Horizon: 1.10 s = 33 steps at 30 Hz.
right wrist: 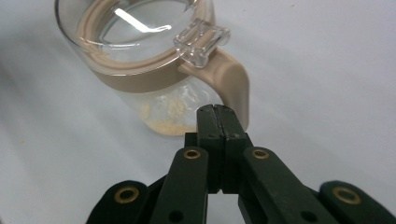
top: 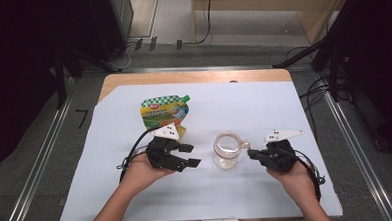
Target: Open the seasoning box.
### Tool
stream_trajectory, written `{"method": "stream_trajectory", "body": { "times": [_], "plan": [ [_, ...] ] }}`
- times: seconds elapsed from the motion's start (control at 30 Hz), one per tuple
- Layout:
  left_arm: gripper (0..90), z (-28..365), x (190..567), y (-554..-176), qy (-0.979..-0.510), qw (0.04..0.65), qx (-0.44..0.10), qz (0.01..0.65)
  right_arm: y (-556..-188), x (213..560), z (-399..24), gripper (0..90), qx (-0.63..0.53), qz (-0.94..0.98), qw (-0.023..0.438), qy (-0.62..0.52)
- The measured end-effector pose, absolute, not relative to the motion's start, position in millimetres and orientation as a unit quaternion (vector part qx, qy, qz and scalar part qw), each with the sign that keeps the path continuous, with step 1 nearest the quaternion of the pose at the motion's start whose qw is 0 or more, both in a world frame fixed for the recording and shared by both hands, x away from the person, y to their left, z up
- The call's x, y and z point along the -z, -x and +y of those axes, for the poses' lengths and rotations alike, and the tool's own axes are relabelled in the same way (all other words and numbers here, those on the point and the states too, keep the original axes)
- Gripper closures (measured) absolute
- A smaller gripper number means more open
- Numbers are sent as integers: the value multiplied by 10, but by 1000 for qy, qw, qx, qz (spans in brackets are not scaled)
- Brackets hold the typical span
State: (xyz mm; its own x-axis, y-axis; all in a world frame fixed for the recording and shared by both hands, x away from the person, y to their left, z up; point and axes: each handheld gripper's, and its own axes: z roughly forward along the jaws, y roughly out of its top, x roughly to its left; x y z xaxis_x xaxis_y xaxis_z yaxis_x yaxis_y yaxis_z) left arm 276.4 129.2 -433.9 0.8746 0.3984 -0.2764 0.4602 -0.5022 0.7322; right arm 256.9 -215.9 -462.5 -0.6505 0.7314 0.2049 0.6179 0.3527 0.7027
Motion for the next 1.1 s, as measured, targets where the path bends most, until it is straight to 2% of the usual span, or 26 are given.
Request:
{"method": "stream_trajectory", "body": {
  "times": [0.4, 0.7, 0.8, 1.1],
  "plan": [
    [297, 1141, 4309, -2834, -864, 443, 23, 240, -2705, 4693, -2197, 900, -381, 806, 85, -444],
    [282, 996, 4321, -2943, -864, 440, 33, 241, -2817, 4724, -2162, 900, -376, 798, 110, -458],
    [279, 969, 4316, -2963, -864, 442, 32, 237, -2901, 4760, -2177, 900, -388, 792, 98, -461],
    [219, 785, 4408, -3142, -858, 457, 45, 229, -3002, 4850, -2077, 900, -361, 802, 121, -461]
  ]
}}
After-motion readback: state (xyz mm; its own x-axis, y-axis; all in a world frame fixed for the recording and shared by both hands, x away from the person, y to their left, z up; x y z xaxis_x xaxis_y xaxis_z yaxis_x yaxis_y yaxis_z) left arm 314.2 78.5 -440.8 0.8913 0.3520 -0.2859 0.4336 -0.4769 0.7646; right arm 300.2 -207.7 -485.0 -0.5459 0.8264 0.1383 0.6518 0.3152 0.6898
